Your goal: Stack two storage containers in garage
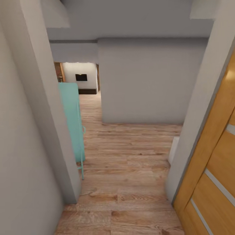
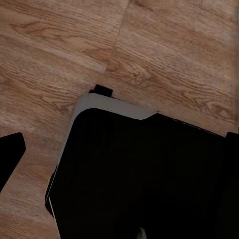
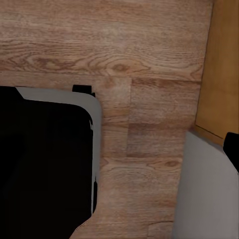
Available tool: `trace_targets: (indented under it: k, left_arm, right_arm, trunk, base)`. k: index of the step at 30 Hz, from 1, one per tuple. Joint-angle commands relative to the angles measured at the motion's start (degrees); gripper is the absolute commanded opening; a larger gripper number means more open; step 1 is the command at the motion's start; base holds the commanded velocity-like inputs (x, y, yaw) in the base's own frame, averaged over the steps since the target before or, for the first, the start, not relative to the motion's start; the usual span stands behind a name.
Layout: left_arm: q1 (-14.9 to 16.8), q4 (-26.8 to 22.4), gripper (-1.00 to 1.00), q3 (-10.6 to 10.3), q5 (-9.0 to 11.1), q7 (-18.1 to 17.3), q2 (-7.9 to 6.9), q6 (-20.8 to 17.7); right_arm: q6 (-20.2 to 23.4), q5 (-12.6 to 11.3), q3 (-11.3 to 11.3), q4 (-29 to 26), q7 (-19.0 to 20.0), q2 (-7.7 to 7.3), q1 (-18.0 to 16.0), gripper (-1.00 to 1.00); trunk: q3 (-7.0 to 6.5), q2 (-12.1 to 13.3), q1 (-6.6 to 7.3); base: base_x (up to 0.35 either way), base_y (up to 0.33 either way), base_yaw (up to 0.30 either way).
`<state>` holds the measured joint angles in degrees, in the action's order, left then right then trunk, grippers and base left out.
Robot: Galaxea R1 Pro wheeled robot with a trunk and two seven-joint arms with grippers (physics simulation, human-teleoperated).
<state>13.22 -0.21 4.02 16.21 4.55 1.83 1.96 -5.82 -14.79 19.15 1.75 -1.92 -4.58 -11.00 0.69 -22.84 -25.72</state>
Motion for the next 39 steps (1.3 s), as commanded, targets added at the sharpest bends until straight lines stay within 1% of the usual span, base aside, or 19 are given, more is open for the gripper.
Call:
trace_targets:
  k: [1,15,39]
  left_arm:
    - [0.04,0.04,1.0,0.38,0.05,0.11,0.02,0.17]
    - [0.05,0.04,1.0,0.37,0.05,0.11,0.02,0.15]
    - [0.04,0.04,1.0,0.4,0.05,0.11,-0.06,0.15]
  right_arm:
    - [-0.3,-0.54,0.49,0.18,-0.02,0.02,-0.07,1.0]
    - [-0.06,-0.59,0.53,0.18,0.18,0.06,-0.07,1.0]
    - [-0.22,-0.57,0.52,0.18,0.34,0.01,-0.07,1.0]
  trunk:
    - [0.07,-0.08,-0.06]
    - [0.07,-0.08,-0.06]
    - [0.07,-0.08,-0.06]
  base:
    - [0.321,0.0,0.0]
    - [0.321,-0.018,0.0]
    - [0.316,-0.14,0.0]
